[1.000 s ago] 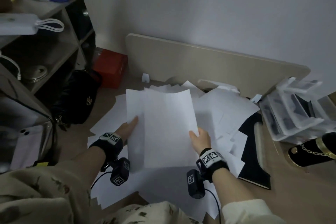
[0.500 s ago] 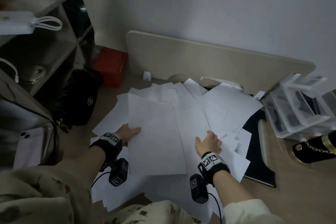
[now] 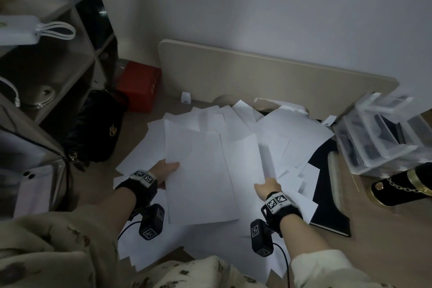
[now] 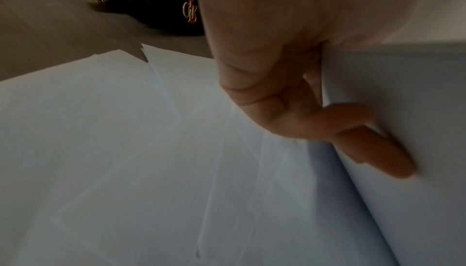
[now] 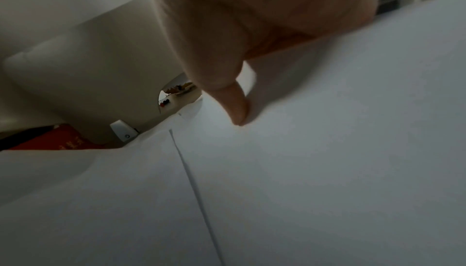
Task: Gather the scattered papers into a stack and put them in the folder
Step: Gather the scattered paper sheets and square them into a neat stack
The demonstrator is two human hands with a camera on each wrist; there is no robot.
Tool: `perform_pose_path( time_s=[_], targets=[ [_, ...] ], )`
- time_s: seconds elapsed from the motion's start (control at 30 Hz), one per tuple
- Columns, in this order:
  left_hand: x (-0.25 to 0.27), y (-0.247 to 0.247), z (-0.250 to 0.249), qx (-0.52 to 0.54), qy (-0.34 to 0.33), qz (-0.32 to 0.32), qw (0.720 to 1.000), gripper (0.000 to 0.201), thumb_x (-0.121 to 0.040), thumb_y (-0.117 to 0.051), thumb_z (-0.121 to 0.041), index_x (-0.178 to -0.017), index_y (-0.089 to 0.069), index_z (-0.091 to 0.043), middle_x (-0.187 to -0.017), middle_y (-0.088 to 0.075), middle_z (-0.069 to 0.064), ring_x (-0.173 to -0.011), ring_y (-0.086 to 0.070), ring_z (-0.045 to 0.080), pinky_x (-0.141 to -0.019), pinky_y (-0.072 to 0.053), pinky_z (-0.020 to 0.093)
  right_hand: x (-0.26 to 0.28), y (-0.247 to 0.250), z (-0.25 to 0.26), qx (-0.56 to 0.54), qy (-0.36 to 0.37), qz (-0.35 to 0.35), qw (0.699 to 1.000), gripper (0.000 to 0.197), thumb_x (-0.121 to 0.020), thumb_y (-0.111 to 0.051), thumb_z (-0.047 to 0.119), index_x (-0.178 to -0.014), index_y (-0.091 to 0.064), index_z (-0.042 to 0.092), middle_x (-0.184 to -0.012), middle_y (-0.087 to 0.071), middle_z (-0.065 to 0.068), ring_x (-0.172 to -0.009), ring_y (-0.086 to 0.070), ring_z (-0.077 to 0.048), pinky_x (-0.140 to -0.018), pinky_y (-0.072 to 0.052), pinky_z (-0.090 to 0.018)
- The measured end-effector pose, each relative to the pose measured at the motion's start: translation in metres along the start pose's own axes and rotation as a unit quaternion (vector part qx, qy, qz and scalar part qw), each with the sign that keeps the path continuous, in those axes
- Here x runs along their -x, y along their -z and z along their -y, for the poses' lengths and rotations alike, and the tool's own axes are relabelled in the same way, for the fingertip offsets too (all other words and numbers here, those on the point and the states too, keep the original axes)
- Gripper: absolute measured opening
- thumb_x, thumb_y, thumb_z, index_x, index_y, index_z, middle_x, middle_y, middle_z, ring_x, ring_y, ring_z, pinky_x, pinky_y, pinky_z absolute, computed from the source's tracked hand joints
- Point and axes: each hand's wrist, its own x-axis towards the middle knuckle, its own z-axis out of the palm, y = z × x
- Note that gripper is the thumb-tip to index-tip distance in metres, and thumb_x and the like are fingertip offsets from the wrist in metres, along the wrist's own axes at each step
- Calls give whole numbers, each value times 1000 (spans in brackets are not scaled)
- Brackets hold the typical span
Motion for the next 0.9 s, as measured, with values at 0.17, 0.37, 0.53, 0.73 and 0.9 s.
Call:
perform_pose_path(
  time_s=[0.17, 0.37, 0.53, 0.73, 0.9],
  targets=[
    [3, 1, -2, 9, -9, -1, 1000, 35, -98, -50, -19, -129, -47, -3, -99, -60, 13, -88, -58, 30, -82, -47, 48, 16, 32, 3, -148, 2, -236, 960, 31, -102, -32, 25, -113, -55, 8, -112, -63, -18, -100, -59, -37, -77, -41, -36],
    [3, -4, -2, 28, -4, 0, 1000, 30, -98, -49, -20, -122, -51, -4, -90, -60, 11, -81, -58, 28, -83, -46, 47, 13, 52, 27, -367, 47, -262, 891, 41, -102, -35, 25, -136, -43, 3, -134, -52, -22, -122, -49, -39, -100, -39, -39],
    [1, -4, -2, 61, 16, 1, 998, 26, -99, -47, -27, -114, -52, -7, -91, -60, 13, -79, -58, 29, -83, -45, 46, -7, 32, 38, -346, 130, -158, 916, 33, -96, -46, 21, -116, -56, -3, -113, -62, -19, -105, -58, -30, -99, -44, -41],
    [-11, 2, 4, 22, 29, 0, 999, 44, -96, -44, -46, -108, -59, -6, -94, -65, 16, -86, -62, 33, -85, -49, 46, -2, -6, 34, -176, 181, 20, 967, 30, -93, -50, 13, -121, -58, 6, -118, -64, -12, -106, -59, -26, -85, -43, -24],
    [-20, 2, 4, -7, 38, -5, 999, 56, -94, -39, -58, -103, -61, -7, -106, -64, 21, -100, -60, 36, -96, -47, 51, 3, -38, 39, -65, 167, 81, 981, 33, -93, -47, 13, -124, -58, 8, -124, -62, -9, -114, -57, -28, -91, -42, -25]
  ],
)
